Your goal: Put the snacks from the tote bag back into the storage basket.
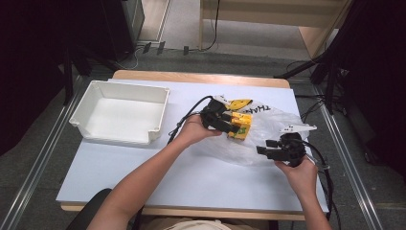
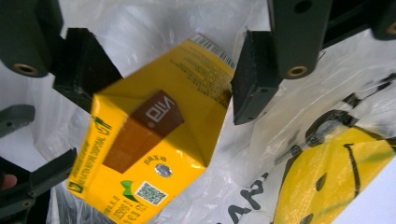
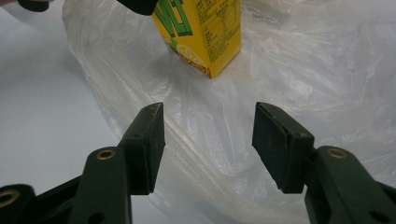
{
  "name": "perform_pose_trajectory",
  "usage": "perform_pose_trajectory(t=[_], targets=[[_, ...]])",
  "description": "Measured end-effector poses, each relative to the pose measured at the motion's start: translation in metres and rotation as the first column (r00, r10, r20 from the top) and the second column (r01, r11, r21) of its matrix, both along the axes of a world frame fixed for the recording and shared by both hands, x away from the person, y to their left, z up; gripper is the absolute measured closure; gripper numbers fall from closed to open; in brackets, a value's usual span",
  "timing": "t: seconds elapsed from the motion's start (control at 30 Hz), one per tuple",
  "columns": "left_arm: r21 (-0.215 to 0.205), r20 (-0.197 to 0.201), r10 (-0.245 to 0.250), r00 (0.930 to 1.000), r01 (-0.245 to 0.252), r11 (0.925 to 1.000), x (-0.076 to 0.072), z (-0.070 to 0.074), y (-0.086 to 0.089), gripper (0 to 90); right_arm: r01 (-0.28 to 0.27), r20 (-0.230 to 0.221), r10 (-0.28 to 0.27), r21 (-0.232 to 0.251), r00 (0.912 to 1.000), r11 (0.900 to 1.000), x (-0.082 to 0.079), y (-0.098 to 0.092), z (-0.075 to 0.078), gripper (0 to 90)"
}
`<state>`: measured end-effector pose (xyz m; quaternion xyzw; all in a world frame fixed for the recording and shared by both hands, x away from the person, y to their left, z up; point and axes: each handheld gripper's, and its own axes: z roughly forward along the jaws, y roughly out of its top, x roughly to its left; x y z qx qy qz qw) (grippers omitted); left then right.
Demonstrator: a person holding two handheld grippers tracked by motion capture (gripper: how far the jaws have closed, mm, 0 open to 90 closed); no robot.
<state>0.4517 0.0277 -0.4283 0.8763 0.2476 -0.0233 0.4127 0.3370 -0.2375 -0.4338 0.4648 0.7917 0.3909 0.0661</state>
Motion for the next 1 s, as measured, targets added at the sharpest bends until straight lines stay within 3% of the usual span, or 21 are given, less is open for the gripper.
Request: perform_pose_trajectory(t=[0.3,0.63,1.0], targets=[[-0.01,0.024,-0.02,0.9995,0.021,0.9997,0.001,-0.01,-0.009,30.3,-0.006,-0.011,0.006,-0.005,0.9999,1.0,0.0,0.001,-0.002,45.1],[-0.033,0.008,-0.019,0.9998,0.02,0.9993,0.002,-0.019,-0.016,30.0,0.0,-0.027,0.0,0.001,0.9996,1.0,0.003,0.002,-0.004,45.1],[0.013,0.031,0.001,0.9995,-0.001,0.9999,-0.006,-0.02,-0.02,42.5,0.004,-0.037,-0.003,0.013,0.9993,1.0,0.004,-0.002,-0.006,45.2]])
